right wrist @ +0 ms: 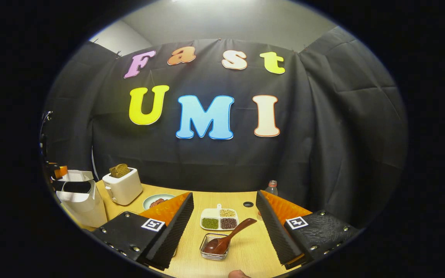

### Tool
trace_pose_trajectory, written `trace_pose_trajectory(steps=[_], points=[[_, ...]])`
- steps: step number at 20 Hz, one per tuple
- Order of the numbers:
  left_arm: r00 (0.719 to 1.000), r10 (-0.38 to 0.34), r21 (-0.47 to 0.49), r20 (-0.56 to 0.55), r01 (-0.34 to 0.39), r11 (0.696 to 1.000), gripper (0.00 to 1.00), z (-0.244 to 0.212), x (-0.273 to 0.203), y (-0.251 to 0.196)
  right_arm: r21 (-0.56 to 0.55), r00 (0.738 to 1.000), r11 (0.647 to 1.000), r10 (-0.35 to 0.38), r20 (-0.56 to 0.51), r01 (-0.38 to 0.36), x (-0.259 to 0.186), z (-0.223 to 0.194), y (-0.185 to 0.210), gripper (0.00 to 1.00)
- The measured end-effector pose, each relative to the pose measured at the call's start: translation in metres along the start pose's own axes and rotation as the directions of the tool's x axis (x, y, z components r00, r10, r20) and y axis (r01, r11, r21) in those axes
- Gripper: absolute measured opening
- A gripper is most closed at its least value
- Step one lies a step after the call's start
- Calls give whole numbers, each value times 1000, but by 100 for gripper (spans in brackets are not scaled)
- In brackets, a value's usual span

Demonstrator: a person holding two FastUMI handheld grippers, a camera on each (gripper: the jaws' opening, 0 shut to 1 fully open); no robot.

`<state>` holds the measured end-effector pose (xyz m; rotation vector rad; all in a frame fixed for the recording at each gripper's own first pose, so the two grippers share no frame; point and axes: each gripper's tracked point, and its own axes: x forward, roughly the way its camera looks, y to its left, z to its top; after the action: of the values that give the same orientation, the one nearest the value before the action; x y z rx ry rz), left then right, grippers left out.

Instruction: Close the left gripper, press the button to open the rice cooker; take a wooden spoon from the chopstick holder with the right hand, scoop a spoonful of rice and pour it into the rice cooker, then put the wooden spoon back into the chopstick holder.

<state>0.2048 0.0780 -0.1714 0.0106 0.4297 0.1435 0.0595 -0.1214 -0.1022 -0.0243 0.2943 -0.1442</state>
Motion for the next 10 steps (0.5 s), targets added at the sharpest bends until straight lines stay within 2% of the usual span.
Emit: trace_pose_trajectory(steps=[4, 5, 6, 7, 10], points=[[999, -21, -13, -49, 21, 1000, 97, -28, 3, -7, 2, 1000, 1000, 1, -5, -1, 0, -2, 3, 98], [998, -26, -8, -53, 25, 1000, 92, -31, 3, -7, 0, 1000, 1000, 1, -5, -1, -1, -3, 4, 98], [998, -29, -2, -58, 29, 1000, 93, -34, 4, -8, -1, 1000, 1000, 1, -7, -1, -1, -4, 5, 98], [997, -32, 2, -66, 32, 999, 98, -43, 4, -8, -2, 1000, 1000, 1, -8, -1, 0, -7, 6, 98], [992, -44, -5, -117, 43, 999, 100, -66, 6, -12, -2, 1000, 1000, 0, -12, 0, -3, -9, 8, 98]])
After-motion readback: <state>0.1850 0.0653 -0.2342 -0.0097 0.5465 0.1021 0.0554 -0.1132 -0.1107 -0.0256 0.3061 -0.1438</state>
